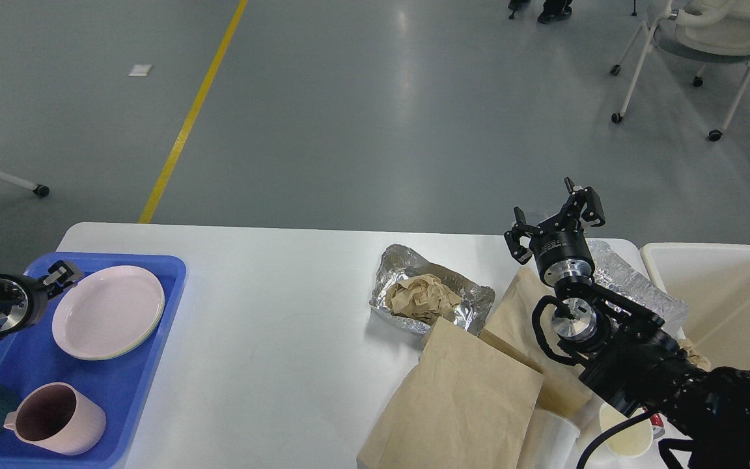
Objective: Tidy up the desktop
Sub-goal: 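Release the pink plate and raise the left gripper away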
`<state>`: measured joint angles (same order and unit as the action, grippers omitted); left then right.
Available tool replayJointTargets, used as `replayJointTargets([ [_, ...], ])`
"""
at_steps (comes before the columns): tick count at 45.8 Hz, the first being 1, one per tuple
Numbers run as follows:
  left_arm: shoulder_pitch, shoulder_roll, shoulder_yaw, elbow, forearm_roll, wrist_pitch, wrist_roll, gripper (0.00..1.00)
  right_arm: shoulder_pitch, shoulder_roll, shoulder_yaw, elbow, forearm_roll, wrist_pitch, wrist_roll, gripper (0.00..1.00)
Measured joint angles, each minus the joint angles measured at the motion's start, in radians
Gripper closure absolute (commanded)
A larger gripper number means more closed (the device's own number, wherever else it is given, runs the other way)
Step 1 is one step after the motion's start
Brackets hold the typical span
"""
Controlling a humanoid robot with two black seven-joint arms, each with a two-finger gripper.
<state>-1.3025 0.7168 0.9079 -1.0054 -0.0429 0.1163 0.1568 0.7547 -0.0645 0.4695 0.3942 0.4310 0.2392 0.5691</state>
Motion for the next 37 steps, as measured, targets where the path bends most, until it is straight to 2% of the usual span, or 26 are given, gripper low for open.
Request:
replayJointTargets([
  [5, -0.009, 0.006, -0.004, -0.001, 0.0, -0.035, 0.0, 0.05, 0.0, 0.0, 0.0, 0.0, 0.0, 0.0, 0.0, 0.0],
  [15, -0.036, 0.049, -0.031, 0.0, 0.0, -0.178, 0.001, 0.04, 0.0, 0.0, 0.0, 0.0, 0.0, 0.0, 0.0, 0.0],
  [28, -0.056, 0.062, -0.079, 0.001, 0.0, -0.212, 0.001, 0.04, 0.0, 0.0, 0.0, 0.0, 0.0, 0.0, 0.0, 0.0],
  [37, -0.073, 0.096, -0.138, 0.0, 0.0, -0.286, 0.003, 0.04, 0.0, 0.0, 0.0, 0.0, 0.0, 0.0, 0.0, 0.0],
])
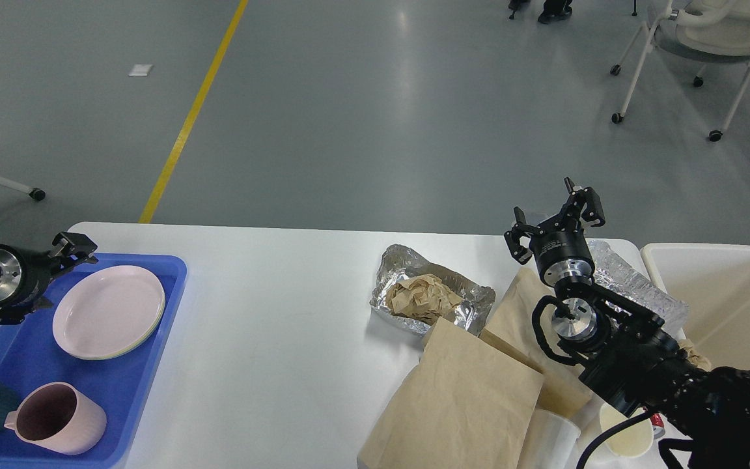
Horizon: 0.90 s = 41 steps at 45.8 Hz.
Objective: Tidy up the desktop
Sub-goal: 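Release the pink plate and raise the left gripper away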
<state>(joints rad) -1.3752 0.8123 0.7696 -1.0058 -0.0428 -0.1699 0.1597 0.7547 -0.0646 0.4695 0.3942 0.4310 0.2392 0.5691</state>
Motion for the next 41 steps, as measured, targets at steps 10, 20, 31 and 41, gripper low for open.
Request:
replayJointTargets([
  [10, -0.016, 0.014, -0.073, 0.0, -0.002, -0.104, 0.002, 0.04, 0.0, 0.0, 0.0, 0.0, 0.0, 0.0, 0.0, 0.0],
  [20, -0.022, 0.036, -0.167, -0.001, -0.055, -0.174, 0.01, 0.04, 0.0, 0.0, 0.0, 0.0, 0.0, 0.0, 0.0, 0.0],
  [31, -0.022, 0.036, -0.3, -0.001, -0.078, -0.207, 0.054, 0.04, 0.0, 0.0, 0.0, 0.0, 0.0, 0.0, 0.0, 0.0],
  [41, -0.02, 0.027, -0.376, 0.0, -0.081, -0.202, 0.057, 0.04, 0.0, 0.0, 0.0, 0.0, 0.0, 0.0, 0.0, 0.0],
])
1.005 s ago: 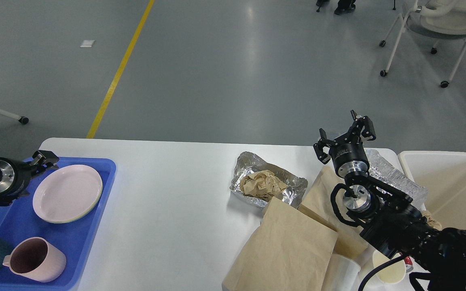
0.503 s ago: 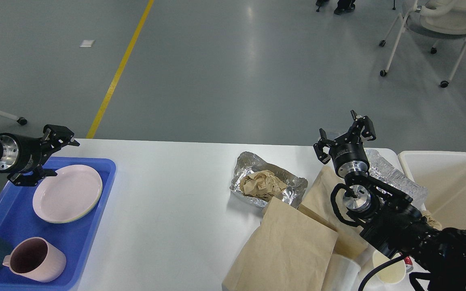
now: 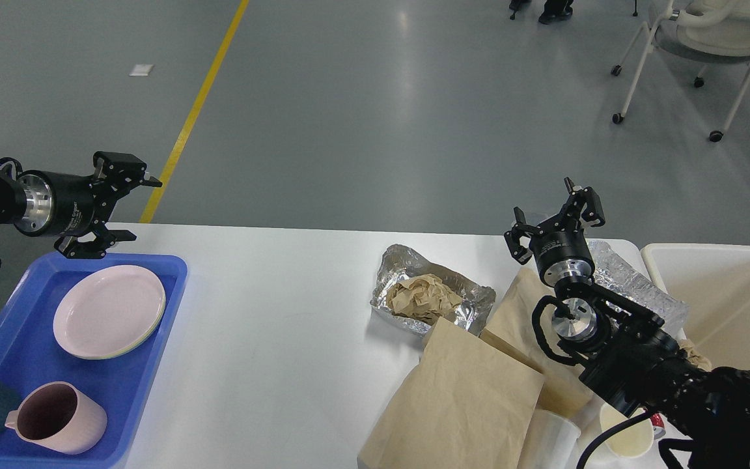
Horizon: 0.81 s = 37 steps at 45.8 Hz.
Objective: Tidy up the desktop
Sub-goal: 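Release the pink plate and raise the left gripper away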
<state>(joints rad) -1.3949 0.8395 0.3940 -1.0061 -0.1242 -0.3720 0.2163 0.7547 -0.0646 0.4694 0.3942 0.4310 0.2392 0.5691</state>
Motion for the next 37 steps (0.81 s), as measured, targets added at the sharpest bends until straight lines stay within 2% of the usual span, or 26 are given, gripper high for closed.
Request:
replayJointTargets([
  [4, 0.004, -0.004, -0.039, 0.007, -0.026, 0.015, 0.0, 0.04, 0.0, 0.0, 0.0, 0.0, 0.0, 0.0, 0.0, 0.0],
  [8, 0.014, -0.029, -0.092, 0.014, -0.081, 0.078, 0.0, 0.04, 0.0, 0.0, 0.0, 0.0, 0.0, 0.0, 0.0, 0.0],
  [16, 0.08, -0.113, -0.255, 0.022, -0.178, 0.358, -0.019, 0.04, 0.0, 0.0, 0.0, 0.0, 0.0, 0.0, 0.0, 0.0],
  [17, 0.108, -0.131, -0.324, 0.026, -0.185, 0.421, -0.026, 0.04, 0.0, 0.0, 0.0, 0.0, 0.0, 0.0, 0.0, 0.0],
  [18, 0.119, -0.136, -0.348, 0.027, -0.187, 0.439, -0.028, 0.04, 0.0, 0.0, 0.0, 0.0, 0.0, 0.0, 0.0, 0.0],
  [31, 0.249, -0.236, -0.724, 0.12, -0.18, 0.561, -0.036, 0.04, -0.001, 0.0, 0.0, -0.001, 0.0, 0.0, 0.0, 0.0],
  [37, 0.258, -0.316, -0.808, 0.203, -0.159, 0.599, -0.042, 0.04, -0.002, 0.0, 0.0, -0.002, 0.0, 0.0, 0.0, 0.0],
])
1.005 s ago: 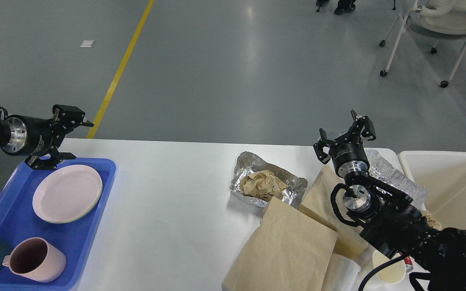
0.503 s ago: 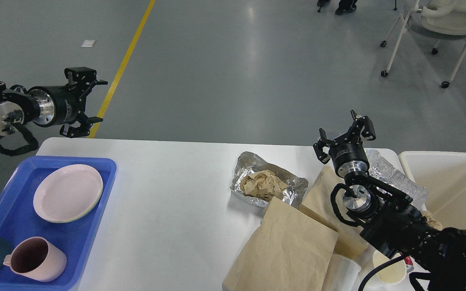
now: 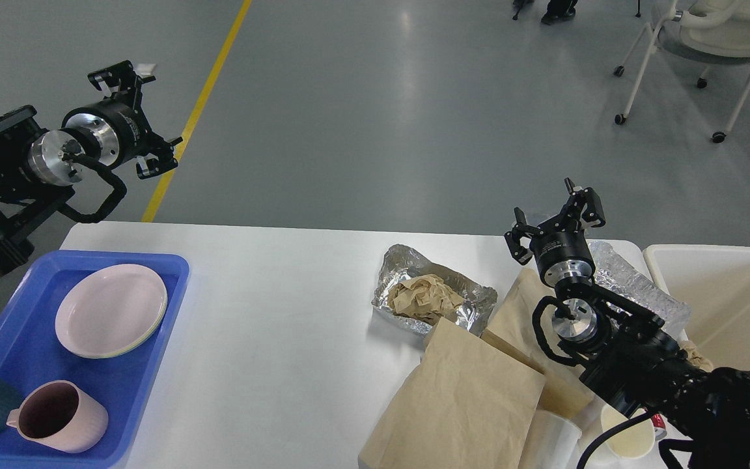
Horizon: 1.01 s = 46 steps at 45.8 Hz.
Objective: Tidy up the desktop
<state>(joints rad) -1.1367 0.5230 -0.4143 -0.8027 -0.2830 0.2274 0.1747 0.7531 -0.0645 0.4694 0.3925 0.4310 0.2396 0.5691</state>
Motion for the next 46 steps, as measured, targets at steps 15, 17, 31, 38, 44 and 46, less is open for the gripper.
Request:
replayJointTargets([
  [15, 0.001, -0.078, -0.017, 0.109, 0.074, -0.001, -0.071, 0.03, 0.0, 0.0, 0.0, 0.0, 0.0, 0.0, 0.0, 0.0],
  [17, 0.001, -0.09, -0.017, 0.112, 0.075, -0.001, -0.069, 0.03, 0.0, 0.0, 0.0, 0.0, 0.0, 0.0, 0.0, 0.0],
  [31, 0.016, -0.157, -0.114, 0.153, 0.069, 0.005, -0.067, 0.03, 0.0, 0.0, 0.0, 0.0, 0.0, 0.0, 0.0, 0.0],
  [38, 0.048, -0.188, -0.218, 0.156, 0.075, 0.006, -0.067, 0.03, 0.0, 0.0, 0.0, 0.0, 0.0, 0.0, 0.0, 0.0],
  [44, 0.058, -0.197, -0.233, 0.156, 0.077, 0.007, -0.067, 0.03, 0.0, 0.0, 0.0, 0.0, 0.0, 0.0, 0.0, 0.0],
  [46, 0.059, -0.201, -0.234, 0.157, 0.077, 0.007, -0.067, 0.03, 0.0, 0.0, 0.0, 0.0, 0.0, 0.0, 0.0, 0.0],
])
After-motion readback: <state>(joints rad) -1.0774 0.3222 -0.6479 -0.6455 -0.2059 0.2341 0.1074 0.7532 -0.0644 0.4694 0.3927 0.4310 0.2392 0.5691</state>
